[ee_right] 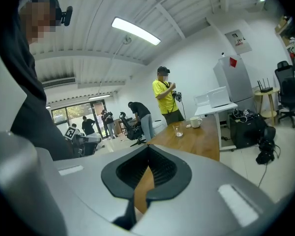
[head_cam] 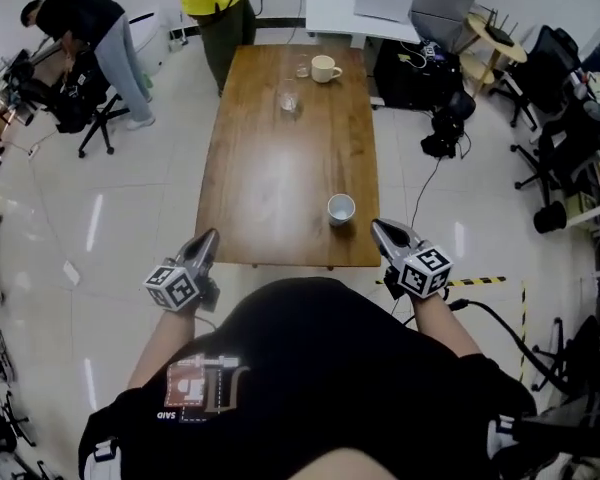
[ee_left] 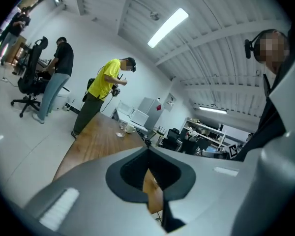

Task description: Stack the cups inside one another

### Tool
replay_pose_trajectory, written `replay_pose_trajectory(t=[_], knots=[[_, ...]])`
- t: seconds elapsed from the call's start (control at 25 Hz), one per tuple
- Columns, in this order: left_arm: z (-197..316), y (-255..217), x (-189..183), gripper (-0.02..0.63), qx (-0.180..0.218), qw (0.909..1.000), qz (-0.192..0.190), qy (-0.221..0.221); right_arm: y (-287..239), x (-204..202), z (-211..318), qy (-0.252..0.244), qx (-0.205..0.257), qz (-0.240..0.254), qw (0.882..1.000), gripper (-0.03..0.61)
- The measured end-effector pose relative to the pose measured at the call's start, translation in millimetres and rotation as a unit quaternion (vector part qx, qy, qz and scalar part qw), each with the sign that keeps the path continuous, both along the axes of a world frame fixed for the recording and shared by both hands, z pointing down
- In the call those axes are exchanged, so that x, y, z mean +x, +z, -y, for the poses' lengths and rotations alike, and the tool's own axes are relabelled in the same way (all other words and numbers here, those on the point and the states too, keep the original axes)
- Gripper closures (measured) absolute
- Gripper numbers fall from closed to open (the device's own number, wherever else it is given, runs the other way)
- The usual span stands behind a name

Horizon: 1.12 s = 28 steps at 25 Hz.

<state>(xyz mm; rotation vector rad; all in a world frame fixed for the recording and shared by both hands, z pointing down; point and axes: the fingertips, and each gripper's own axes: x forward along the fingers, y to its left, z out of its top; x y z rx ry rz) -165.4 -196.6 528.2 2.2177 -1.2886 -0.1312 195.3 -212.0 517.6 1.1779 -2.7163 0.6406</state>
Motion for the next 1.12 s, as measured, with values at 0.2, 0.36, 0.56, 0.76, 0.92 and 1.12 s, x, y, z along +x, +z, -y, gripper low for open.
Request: replay_pose_trajectory(t=[0.2, 0.36, 0.56, 0.76, 0.92, 1.12], knots=[[21.2, 0.0, -14.5, 0.612, 0.013, 0.9991, 0.010, 0.040, 4.9, -28.7, 14.0, 0.013, -0.019, 0.026, 0.999, 0.565], [27.9, 0.3, -2.0, 0.612, 0.018, 0.9981, 0.010, 0.058, 5.7, -26.0, 15.9, 0.015, -0.023, 0.020, 0.999, 0.566], [26.6, -2.7, 6.3, 0.612, 0.026, 0.9974, 0.009, 0.067, 7.0, -18.5, 12.8, 0.022, -0.027, 0.002, 0.999, 0.566], [24.4, -1.3, 11.6, 0.612, 0.023, 0.9971, 0.012, 0.072, 8.3, -15.7, 9.9, 0.019, -0.030, -0.005, 0.999, 0.566], [23.6, -3.6, 12.8, 0.612, 0.023, 0.9970, 0.014, 0.072, 5.9, -18.9, 9.0, 0.011, -0.027, -0.009, 1.000, 0.566], [16.3, -3.3, 16.6, 0.612, 0.025, 0.9972, 0.016, 0.069, 8.3, -18.2, 6.0, 0.002, -0.026, -0.010, 1.000, 0.566]])
